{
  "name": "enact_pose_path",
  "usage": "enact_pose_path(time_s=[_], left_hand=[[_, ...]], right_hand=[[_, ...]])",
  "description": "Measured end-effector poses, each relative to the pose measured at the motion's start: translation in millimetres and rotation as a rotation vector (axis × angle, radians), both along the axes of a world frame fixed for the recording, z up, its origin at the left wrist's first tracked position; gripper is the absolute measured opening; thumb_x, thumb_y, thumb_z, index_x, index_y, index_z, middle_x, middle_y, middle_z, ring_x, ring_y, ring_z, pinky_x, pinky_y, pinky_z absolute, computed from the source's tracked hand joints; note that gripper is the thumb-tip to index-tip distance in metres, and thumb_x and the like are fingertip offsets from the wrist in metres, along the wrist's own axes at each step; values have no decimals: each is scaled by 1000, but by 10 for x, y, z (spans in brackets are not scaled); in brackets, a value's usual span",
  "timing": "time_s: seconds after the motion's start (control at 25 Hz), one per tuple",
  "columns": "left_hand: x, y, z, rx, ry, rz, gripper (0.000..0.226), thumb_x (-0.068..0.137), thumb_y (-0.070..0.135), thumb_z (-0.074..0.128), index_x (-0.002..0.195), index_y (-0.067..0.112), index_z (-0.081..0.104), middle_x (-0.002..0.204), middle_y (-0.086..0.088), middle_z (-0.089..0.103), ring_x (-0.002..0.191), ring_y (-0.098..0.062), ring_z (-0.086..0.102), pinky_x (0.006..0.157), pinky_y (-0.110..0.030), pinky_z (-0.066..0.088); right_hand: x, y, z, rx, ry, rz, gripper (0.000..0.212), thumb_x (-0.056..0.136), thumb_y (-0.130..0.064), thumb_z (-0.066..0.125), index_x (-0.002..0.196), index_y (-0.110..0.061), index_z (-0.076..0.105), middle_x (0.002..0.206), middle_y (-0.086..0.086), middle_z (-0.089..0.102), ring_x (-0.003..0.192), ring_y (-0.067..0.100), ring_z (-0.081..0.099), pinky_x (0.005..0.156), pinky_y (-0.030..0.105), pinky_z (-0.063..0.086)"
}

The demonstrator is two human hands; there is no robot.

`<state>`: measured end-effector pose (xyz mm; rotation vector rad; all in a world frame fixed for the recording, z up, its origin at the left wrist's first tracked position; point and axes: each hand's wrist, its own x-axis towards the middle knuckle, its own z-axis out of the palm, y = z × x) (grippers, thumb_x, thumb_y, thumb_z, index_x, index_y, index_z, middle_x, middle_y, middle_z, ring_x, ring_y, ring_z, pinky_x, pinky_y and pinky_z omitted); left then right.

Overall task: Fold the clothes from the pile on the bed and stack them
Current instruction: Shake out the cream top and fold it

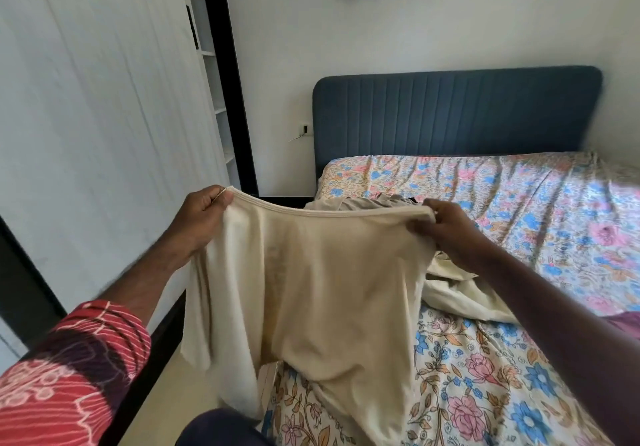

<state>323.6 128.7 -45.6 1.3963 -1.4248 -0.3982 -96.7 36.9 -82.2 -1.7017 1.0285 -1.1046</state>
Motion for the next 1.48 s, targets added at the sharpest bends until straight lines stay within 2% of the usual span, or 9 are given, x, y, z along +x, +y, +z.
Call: enact_pose_path(time_s=[0.12,0.28,0.36,0.48,0.8,1.0,1.16,1.32,1.48], left_hand=[[12,-71,51,-29,114,20,35,108,31,49,85,5,58,79,-4,44,78,-17,40,76,-34,31],[68,-59,158,-74,67,18,29,105,26,56,86,7,66,77,3,53,76,-8,46,72,-29,38],[166,-47,205,-106,41,30,28,105,26,57,85,8,67,78,3,53,77,-8,46,70,-25,38],[325,-7,307,-122,-23,92,36,104,37,55,83,9,60,75,-1,47,76,-13,43,70,-31,35],[592,34,1162,-34,-126,67,37,91,28,76,81,-5,63,73,-4,48,73,-15,44,68,-31,32],[538,-20,1606,-61,-46,213,35,101,22,62,79,-5,63,69,0,51,74,-18,44,61,-30,30],[93,-140,1524,77,-60,101,20,101,10,55,88,0,68,77,-7,57,72,-18,49,59,-28,34],[-226,-112,1503,118,-39,72,10,94,7,55,91,9,64,88,-9,59,81,-21,52,68,-32,42],[-646,-30,1532,225,64,-340,56,78,34,75,131,30,57,120,-3,68,113,-19,63,91,-47,51]], right_hand=[[126,-158,37,-74,-176,-121,19,99,-6,65,90,-21,57,74,-1,61,64,10,54,54,26,43],[204,-236,222,-209,12,-216,16,100,-27,66,114,-34,62,94,-4,67,79,10,60,68,23,49],[169,-287,386,-170,-10,-146,23,99,-26,69,121,-29,65,97,2,72,77,8,64,67,17,52],[134,-459,610,-44,19,103,32,98,-17,70,130,-17,67,115,15,75,96,16,69,88,34,58],[270,-669,2052,-212,-95,86,49,79,-2,85,121,-21,71,93,2,76,85,15,70,74,30,60],[338,-538,2545,-437,237,111,31,89,-17,79,69,-10,57,67,0,42,60,7,41,56,27,35],[757,-237,2610,-504,18,195,12,105,-17,59,96,-18,66,78,-6,65,69,6,56,60,21,47],[1012,-153,2705,-662,229,119,13,103,-22,63,92,-24,71,62,-29,60,57,-9,52,64,16,40],[1212,-53,2661,-661,299,221,6,96,-22,72,99,-25,77,78,-27,71,74,-9,62,76,15,48]])
